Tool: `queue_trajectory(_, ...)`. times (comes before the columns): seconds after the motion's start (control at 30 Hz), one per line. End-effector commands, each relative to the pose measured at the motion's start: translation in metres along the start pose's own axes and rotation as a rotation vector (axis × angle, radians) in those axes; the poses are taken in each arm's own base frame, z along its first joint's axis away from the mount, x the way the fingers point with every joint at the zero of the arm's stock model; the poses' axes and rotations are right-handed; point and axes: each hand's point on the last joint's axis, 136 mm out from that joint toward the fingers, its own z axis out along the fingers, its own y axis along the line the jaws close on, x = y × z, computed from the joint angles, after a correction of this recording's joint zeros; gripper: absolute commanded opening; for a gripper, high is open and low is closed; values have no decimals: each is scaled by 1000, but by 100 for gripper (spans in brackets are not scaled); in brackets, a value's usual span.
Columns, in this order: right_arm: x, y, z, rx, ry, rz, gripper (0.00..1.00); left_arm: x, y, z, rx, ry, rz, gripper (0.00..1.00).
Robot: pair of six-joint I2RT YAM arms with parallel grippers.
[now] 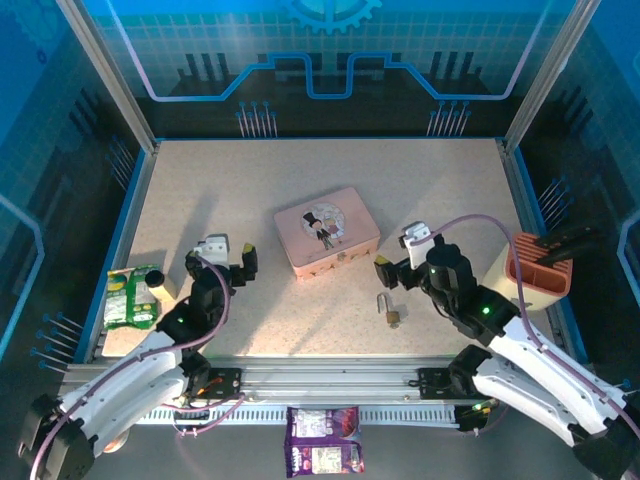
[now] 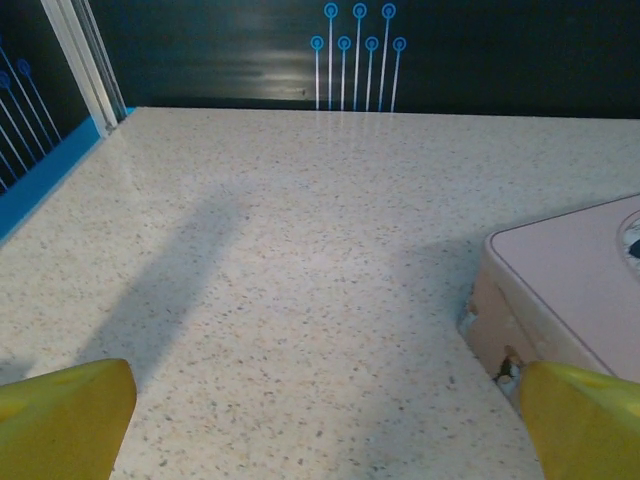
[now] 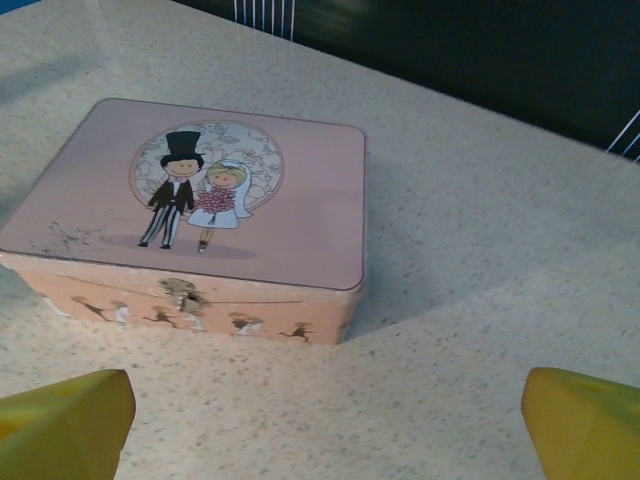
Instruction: Unlock the padlock with the key
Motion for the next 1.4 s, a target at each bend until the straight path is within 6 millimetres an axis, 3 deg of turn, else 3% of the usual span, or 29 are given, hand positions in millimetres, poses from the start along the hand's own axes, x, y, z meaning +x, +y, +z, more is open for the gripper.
queue_trajectory(0.0,-17,-16,-4,84,-113,-107,100,-25,10,2,-66,-105,28,99)
queue_trajectory(0.17,-7,-26,0,152,-131,-181,100,-19,14,10,-82,-124,48,99)
queue_trajectory(0.73,43,-71,48,249,-122,-62,100,20,24,59,-54,-21,62,99)
queue_trajectory(0.93,59,-95,59,287,-119,7,100,16,22,80,-27,-31,64,99)
queue_trajectory(1.17,64,-116,74,319,-155,37,100,16,11,104,59,-81,79,99)
queue_trajectory(1.3,62,-118,84,285,-203,46,100,32,25,116,46,-73,13,99)
queue_trajectory(1.37,60,-115,88,257,-228,38,100,31,25,120,52,-84,16,99)
